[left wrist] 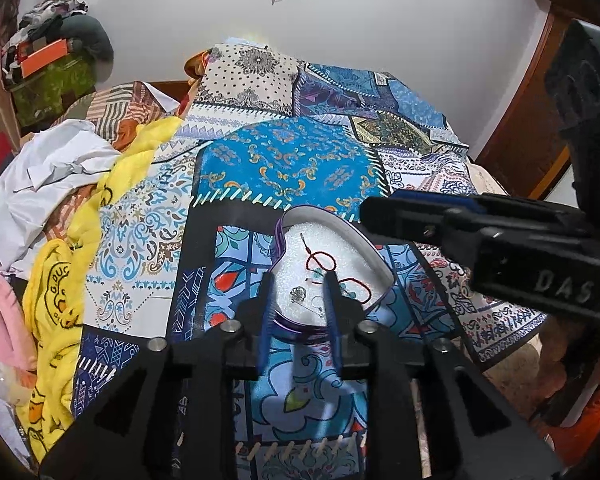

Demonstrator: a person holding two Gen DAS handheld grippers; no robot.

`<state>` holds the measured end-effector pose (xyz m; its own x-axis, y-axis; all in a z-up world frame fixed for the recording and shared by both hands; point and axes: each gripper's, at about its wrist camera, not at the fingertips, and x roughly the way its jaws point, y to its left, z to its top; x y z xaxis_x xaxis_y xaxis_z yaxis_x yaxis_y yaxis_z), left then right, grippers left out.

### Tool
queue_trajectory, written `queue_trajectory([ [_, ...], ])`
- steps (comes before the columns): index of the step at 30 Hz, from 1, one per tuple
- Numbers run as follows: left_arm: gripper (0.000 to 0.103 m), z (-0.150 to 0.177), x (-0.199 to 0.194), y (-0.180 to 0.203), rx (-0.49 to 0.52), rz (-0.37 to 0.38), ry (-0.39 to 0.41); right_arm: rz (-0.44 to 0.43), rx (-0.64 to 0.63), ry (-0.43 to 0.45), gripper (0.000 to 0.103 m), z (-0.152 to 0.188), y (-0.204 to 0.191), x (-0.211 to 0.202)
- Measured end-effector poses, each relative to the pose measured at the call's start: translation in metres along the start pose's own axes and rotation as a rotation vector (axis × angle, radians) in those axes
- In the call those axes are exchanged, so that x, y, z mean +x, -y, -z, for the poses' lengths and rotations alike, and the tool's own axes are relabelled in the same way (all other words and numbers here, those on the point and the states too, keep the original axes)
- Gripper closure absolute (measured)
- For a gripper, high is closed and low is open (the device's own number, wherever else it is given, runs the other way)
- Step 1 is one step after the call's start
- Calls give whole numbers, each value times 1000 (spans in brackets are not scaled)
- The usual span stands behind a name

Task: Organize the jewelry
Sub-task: 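Move both tools back from the tin toward the remaining jewelry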

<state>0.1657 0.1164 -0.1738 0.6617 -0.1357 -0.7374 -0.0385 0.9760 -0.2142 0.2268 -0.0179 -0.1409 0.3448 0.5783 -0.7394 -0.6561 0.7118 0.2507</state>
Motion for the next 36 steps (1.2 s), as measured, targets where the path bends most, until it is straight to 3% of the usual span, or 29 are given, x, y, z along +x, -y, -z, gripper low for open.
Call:
queue_trajectory([
  [18,73,-13,-45,48,79,-9,95,111,-27,186,74,10,12,-87],
  [23,68,-17,-51,69,101,11,122,154,-11,220,74,18,24,-111],
  [36,67,-16,-23,127,177,81,70,271,87,240,74,56,76,-153],
])
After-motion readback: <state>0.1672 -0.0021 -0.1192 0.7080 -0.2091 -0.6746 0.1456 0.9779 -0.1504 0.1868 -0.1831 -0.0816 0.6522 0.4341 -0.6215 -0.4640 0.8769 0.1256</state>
